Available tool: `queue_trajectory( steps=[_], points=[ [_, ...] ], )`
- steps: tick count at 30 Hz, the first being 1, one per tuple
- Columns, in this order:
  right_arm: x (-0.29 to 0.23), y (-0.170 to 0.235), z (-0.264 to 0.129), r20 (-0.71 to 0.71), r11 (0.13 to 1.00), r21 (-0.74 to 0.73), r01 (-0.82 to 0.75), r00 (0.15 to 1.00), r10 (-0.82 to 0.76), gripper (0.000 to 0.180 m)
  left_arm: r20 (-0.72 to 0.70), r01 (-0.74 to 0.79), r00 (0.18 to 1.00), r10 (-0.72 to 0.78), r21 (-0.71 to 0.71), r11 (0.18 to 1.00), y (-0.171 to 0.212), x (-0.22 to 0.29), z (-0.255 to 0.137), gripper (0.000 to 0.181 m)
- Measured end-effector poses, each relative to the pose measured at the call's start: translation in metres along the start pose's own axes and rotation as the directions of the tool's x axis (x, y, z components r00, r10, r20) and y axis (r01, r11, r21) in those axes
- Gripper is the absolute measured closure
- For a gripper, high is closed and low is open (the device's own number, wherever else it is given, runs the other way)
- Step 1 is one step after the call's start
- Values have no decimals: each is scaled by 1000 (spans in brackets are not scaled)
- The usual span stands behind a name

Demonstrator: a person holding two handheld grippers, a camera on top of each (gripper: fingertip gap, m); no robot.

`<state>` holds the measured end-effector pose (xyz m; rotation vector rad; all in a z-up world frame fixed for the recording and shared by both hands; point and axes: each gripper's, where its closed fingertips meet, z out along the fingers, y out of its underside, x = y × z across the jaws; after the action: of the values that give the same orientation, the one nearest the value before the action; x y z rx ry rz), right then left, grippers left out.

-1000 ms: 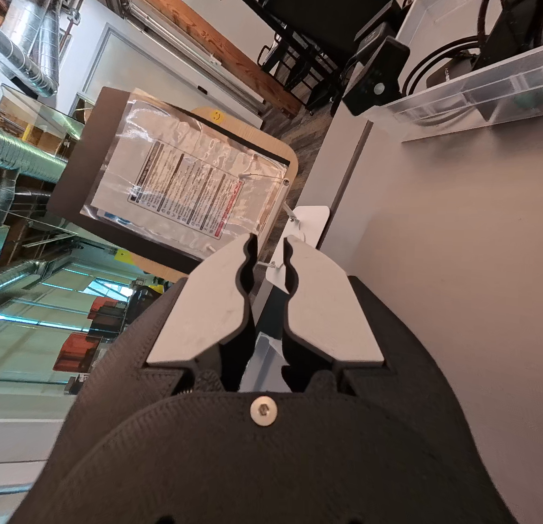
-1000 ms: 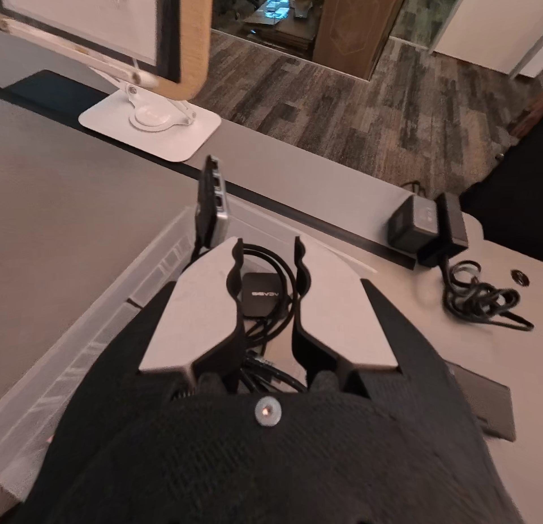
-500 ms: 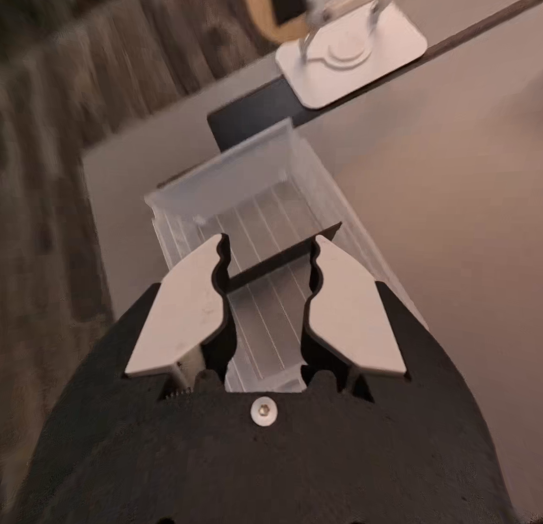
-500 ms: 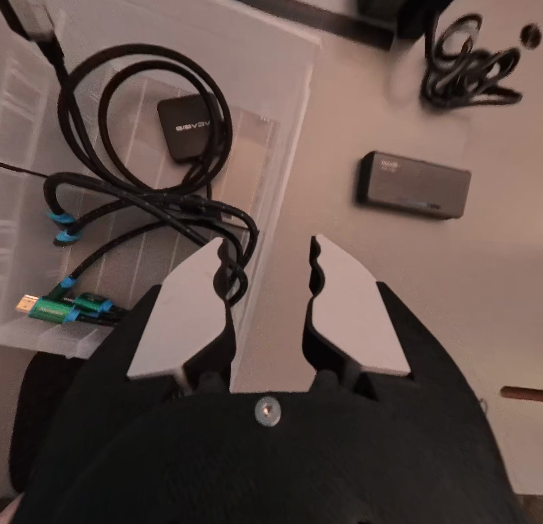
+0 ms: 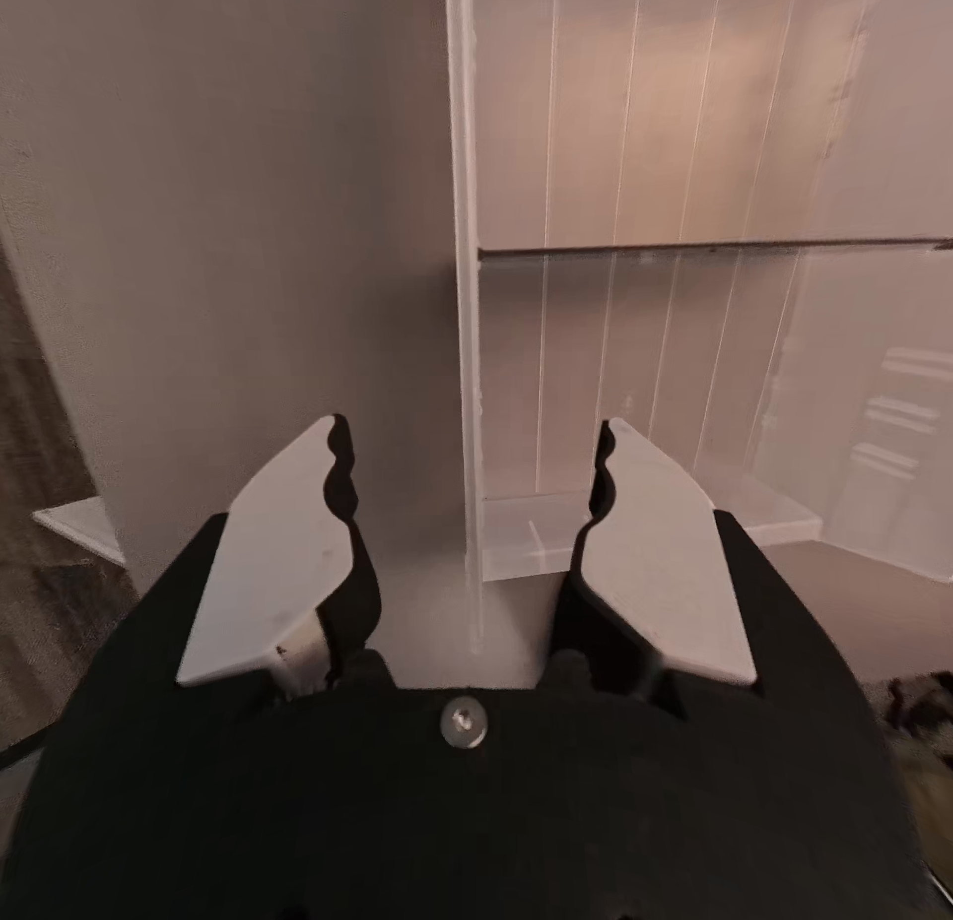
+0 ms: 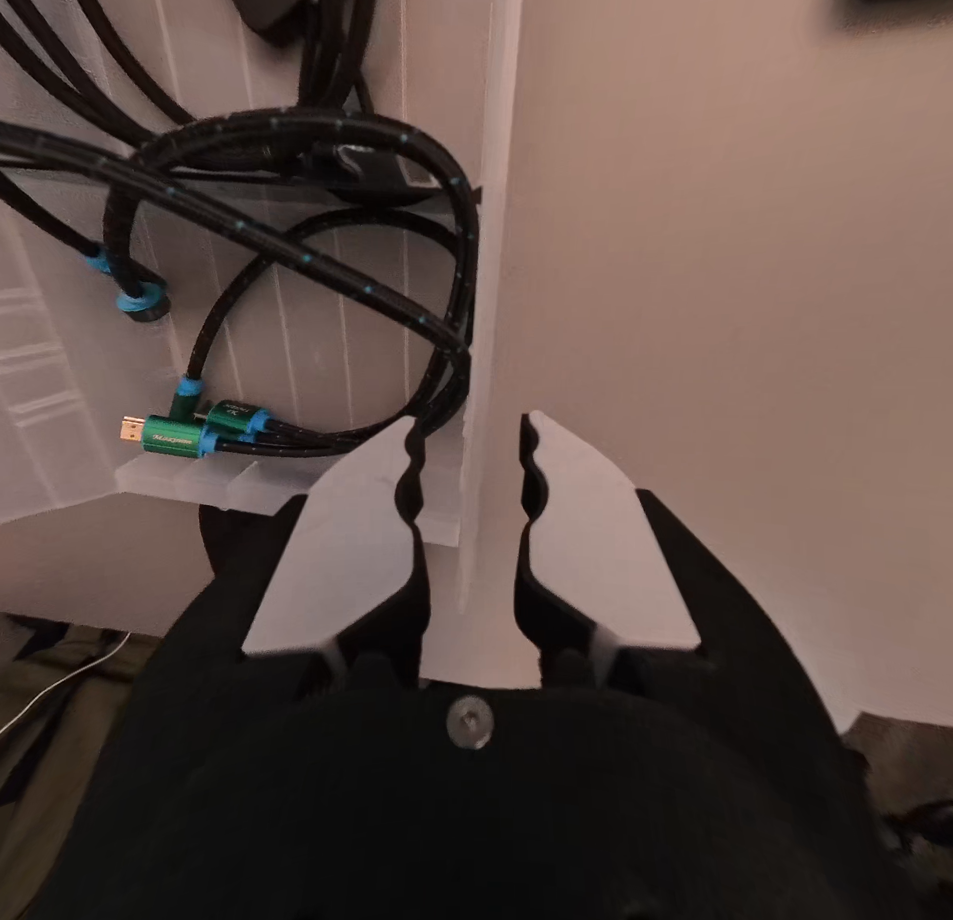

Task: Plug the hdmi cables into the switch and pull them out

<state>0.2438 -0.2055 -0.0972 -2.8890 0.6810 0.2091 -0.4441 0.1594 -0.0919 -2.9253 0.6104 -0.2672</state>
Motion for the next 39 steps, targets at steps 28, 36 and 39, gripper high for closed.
queue_trajectory(
  steps=[28, 36, 39],
  points=[
    [-99, -21, 56, 118, 923, -247, 294, 955, -272, 158, 34, -372, 900, 435, -462, 805, 17, 123, 71, 149],
    [-134, -18, 62, 112, 883, -281, 375, 927, -358, 155, 86, -434, 836, 542, -501, 749, 26, 150, 73, 135],
    [-141, -21, 64, 108, 876, -277, 394, 919, -380, 155, 65, -438, 839, 541, -508, 741, 30, 155, 73, 134]
  ],
)
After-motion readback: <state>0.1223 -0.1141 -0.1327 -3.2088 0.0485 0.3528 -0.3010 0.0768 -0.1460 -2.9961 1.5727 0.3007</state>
